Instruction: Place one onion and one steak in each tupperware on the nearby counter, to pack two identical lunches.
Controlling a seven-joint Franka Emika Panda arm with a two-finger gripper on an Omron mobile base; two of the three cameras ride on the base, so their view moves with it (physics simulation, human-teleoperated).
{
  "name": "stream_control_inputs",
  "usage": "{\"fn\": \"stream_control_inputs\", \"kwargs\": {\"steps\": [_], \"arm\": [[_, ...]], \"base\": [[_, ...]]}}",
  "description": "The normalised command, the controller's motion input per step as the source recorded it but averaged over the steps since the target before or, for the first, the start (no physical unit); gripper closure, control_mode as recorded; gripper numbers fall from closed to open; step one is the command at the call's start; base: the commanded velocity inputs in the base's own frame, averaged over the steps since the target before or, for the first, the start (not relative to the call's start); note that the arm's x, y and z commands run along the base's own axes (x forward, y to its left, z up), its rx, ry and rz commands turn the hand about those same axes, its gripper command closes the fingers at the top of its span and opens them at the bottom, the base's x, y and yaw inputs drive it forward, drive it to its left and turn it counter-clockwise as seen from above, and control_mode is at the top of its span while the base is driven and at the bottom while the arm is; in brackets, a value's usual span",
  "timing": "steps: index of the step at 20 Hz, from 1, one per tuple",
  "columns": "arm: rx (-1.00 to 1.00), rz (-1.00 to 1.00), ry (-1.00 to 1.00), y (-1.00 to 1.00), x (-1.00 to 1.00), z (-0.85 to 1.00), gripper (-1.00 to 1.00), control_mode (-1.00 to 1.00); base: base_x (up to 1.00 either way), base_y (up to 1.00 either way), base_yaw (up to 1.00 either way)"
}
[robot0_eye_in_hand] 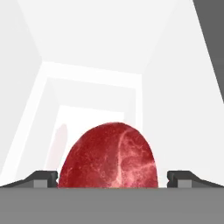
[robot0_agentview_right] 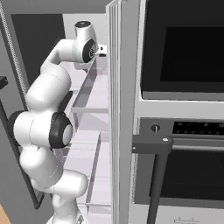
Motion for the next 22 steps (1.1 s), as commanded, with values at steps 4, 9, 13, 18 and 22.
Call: {"fn": "stream_control_inputs", "kwargs": {"steps": [4, 9, 13, 18, 22], "arm": [[0.0, 0.02, 0.02, 0.0, -0.34, -0.23, -1.0, -1.0], [0.0, 0.0, 0.01, 0.0, -0.34, -0.28, -1.0, -1.0], [0.0, 0.0, 0.02, -0.01, -0.11, -0.3, -1.0, -1.0], [-0.02, 0.0, 0.02, 0.04, 0.01, -0.27, 1.0, -1.0], [0.0, 0.0, 0.0, 0.0, -0.54, -0.17, 1.0, -1.0]], "base": [[0.0, 0.0, 0.0], [0.0, 0.0, 0.0], [0.0, 0.0, 0.0], [0.0, 0.0, 0.0], [0.0, 0.0, 0.0]]}}
